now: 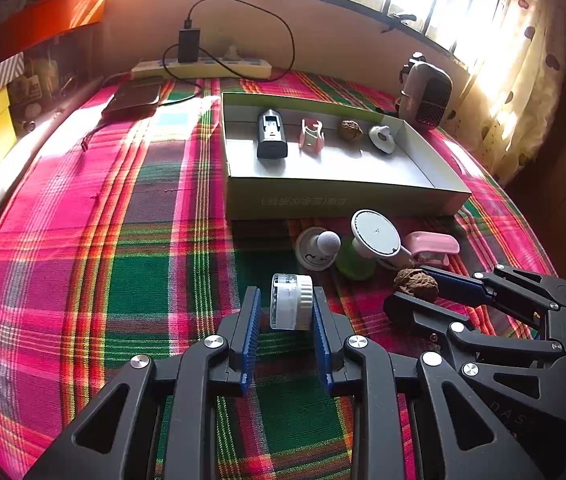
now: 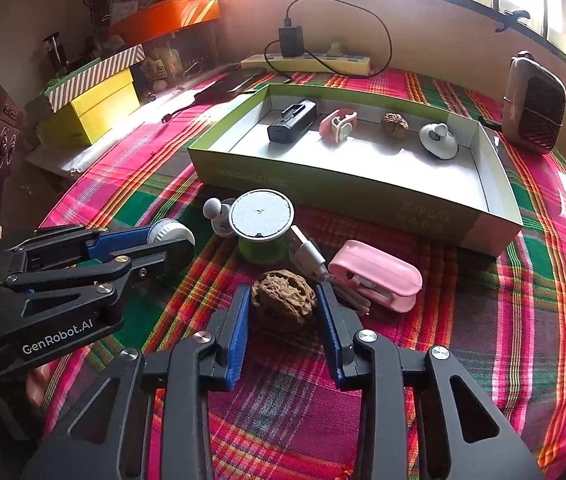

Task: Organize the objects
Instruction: 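Grasp the white ribbed cylinder with the left tool while the right tool moves to the walnut, then close the right tool on the walnut and lift it while the left tool holds the cylinder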

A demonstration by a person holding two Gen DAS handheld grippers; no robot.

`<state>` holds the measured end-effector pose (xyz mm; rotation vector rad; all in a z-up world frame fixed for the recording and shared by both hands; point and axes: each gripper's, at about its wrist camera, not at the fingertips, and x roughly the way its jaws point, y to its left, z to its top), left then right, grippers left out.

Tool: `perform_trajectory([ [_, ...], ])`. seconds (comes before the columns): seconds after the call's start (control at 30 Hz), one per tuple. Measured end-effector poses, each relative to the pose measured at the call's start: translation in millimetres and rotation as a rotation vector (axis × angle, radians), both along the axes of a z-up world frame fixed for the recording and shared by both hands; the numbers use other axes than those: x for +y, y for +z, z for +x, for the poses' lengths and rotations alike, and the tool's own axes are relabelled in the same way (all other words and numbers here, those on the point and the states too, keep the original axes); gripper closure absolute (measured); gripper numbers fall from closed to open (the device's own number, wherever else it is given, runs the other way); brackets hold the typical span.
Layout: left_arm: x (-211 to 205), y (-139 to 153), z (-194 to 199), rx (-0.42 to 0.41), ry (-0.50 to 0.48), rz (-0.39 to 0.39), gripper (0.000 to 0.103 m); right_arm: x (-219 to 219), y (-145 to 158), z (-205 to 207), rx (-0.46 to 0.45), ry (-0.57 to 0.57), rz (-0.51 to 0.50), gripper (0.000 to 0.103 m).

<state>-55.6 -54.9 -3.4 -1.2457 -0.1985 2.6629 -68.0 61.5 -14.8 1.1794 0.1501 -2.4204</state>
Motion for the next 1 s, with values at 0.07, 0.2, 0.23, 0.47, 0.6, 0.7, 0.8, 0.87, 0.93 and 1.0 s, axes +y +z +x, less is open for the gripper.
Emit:
perform_trajectory([
  [0.07,0.1,-0.2,0.0,0.0,0.0,0.001,0.079,0.3,0.1,0.0,0.0,0.0,0.0,0.069],
  [0.2,-0.4,-0.1,-0.6,-0.001,0.006,-0.006,0.084,0.8,0.2,0.0,0.0,0.0,-0.001,0.069],
  [0.23,-0.5,-0.2,-1.0,-0.001,0.006,-0.007,0.084,0.7,0.3,0.1,0.0,-0.001,-0.001,0.069],
  [0.47,0.0,-0.2,-1.5,-0.001,0.009,-0.015,0.086,0.8,0.4,0.2,-0.001,0.0,-0.002,0.069],
  [0.6,0.2,0.0,-1.7,-0.001,0.01,-0.016,0.086,0.6,0.4,0.4,0.0,0.0,-0.001,0.069],
  [0.7,0.6,0.0,-1.7,-0.001,0.01,-0.017,0.086,0.7,0.4,0.4,0.0,0.0,-0.001,0.069],
  [0.8,1.0,0.0,-1.8,-0.001,0.01,-0.017,0.086,0.6,0.3,0.4,0.0,0.0,-0.001,0.069],
  [0.87,1.5,-0.1,-1.7,-0.001,0.01,-0.016,0.086,0.7,0.3,0.4,0.0,0.0,-0.001,0.069],
  [0.93,2.0,0.0,-1.7,-0.001,0.01,-0.017,0.086,0.8,0.3,0.3,0.0,0.0,-0.002,0.069],
  [1.0,2.0,0.0,-1.8,-0.001,0.01,-0.019,0.086,1.0,0.5,0.2,0.0,0.0,-0.002,0.069],
])
